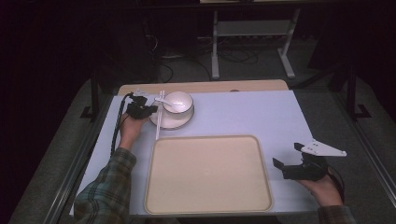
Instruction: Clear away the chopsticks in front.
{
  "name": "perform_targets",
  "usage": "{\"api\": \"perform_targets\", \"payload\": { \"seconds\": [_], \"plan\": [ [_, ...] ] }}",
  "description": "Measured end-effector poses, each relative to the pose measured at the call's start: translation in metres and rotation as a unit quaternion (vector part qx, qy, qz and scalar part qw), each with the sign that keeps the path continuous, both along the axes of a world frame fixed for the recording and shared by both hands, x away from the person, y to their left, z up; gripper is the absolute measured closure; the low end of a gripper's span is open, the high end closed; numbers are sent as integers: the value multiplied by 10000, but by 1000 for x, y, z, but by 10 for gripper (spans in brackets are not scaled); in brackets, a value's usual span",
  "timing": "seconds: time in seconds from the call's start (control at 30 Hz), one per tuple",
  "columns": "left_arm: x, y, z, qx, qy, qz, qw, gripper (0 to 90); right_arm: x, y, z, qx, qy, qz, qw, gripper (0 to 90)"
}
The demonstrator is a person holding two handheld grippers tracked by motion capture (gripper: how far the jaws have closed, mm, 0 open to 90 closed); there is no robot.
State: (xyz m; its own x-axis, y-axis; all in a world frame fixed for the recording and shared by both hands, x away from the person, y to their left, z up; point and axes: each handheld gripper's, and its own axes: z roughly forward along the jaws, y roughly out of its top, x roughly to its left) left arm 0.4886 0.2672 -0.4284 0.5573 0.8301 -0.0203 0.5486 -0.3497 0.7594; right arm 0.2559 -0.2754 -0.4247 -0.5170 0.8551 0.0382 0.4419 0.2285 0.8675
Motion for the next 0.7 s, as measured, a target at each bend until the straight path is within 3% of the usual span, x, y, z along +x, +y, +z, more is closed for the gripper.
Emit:
{"api": "perform_targets", "payload": {
  "seconds": [0.7],
  "plan": [
    [5,-2,-9,-155,100,-100,9998,891,-1,-2,0,36,16,-46,10000,0]
  ]
}}
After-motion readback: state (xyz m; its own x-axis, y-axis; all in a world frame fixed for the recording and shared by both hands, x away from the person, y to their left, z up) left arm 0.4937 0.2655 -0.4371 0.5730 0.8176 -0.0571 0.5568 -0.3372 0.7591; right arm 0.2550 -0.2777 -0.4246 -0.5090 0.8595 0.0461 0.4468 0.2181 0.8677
